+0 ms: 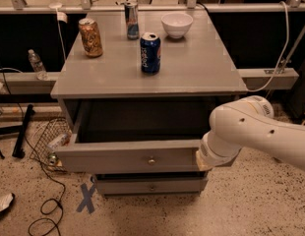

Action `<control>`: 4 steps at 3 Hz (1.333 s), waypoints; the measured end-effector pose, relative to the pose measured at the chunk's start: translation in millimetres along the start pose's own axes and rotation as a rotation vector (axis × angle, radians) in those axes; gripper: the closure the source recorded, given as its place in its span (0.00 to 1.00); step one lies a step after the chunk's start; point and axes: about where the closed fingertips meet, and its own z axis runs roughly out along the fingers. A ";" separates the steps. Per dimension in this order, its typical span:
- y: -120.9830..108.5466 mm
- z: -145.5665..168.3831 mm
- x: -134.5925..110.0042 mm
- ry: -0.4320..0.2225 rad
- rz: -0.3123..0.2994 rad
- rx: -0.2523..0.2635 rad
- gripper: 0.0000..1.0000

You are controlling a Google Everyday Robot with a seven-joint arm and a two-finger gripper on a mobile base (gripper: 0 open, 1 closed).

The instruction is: Close top drawer

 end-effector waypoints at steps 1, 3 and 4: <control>0.0 0.0 -0.1 0.000 0.000 0.000 1.00; 2.2 8.9 -54.1 -0.077 -0.028 -0.032 1.00; 0.4 9.9 -64.7 -0.093 -0.033 -0.026 1.00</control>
Offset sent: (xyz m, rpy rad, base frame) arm 0.1441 0.0457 0.0005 0.1222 -0.1920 0.0971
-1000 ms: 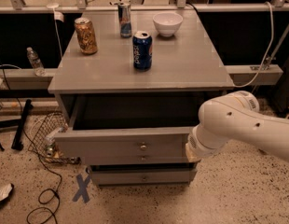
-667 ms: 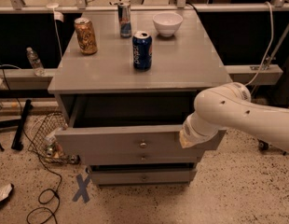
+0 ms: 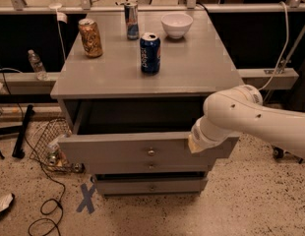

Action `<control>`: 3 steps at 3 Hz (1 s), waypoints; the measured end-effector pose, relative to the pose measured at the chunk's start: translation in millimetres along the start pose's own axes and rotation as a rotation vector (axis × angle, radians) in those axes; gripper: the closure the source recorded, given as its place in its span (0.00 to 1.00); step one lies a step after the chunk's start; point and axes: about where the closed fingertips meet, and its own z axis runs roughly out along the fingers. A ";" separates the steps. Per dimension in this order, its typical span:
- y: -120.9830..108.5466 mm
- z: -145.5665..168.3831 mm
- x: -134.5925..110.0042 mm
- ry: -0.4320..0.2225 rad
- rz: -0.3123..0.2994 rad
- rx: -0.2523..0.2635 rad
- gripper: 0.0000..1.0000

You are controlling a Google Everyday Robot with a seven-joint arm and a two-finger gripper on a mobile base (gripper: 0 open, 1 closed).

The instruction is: Close top drawer

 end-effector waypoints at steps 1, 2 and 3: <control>-7.9 -1.2 -30.5 -0.066 -0.006 0.015 1.00; -13.6 -1.3 -48.2 -0.116 0.000 0.014 1.00; -16.1 2.3 -64.2 -0.151 -0.001 -0.005 1.00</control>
Offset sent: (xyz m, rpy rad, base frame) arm 0.0701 -0.0020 0.0214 0.0436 -0.1723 -0.0256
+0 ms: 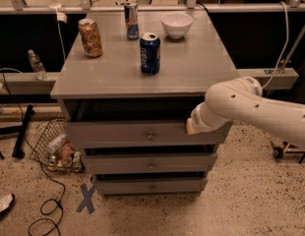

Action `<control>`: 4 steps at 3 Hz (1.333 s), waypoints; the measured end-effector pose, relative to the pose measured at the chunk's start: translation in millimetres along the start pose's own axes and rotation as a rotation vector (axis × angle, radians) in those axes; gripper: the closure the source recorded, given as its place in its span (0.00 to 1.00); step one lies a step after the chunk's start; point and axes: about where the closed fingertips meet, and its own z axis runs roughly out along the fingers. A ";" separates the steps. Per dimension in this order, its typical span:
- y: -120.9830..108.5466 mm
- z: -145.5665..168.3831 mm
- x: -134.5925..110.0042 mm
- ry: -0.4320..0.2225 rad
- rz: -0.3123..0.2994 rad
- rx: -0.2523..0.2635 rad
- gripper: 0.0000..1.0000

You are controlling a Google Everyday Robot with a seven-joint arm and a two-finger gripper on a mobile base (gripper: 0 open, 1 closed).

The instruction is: Close top drawer

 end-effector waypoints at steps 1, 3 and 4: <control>-1.4 1.9 -7.7 -0.019 0.000 -0.012 1.00; -6.6 -4.4 8.7 0.079 -0.032 -0.015 1.00; -45.1 -22.4 40.8 0.139 0.053 0.028 1.00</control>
Offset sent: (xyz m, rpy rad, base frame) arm 0.0084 0.0018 0.0058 0.0059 0.0090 0.0378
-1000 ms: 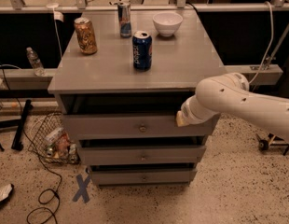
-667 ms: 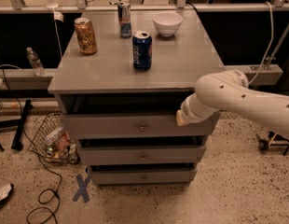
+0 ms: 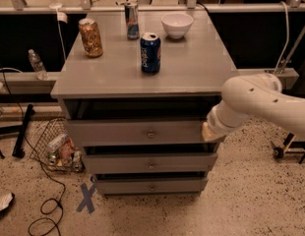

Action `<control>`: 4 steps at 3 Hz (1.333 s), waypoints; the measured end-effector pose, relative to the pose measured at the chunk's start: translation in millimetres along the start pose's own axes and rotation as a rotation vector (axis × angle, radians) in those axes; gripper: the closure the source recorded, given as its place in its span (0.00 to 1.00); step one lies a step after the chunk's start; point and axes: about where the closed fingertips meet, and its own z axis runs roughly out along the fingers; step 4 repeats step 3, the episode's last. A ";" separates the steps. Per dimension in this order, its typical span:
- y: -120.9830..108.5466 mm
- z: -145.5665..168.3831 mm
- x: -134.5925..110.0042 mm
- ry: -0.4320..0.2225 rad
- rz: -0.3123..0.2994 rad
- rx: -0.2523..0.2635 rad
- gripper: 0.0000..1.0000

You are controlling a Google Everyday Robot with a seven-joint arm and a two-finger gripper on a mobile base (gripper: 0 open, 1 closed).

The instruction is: Close top drawer

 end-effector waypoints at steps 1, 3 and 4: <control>-38.6 -11.8 19.2 0.011 0.083 0.028 1.00; -128.1 -42.7 41.5 -0.020 0.257 0.091 1.00; -128.1 -42.7 41.5 -0.020 0.257 0.091 1.00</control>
Offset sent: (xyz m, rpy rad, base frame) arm -0.0205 -0.1546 0.0212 -0.0042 0.0000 -0.2914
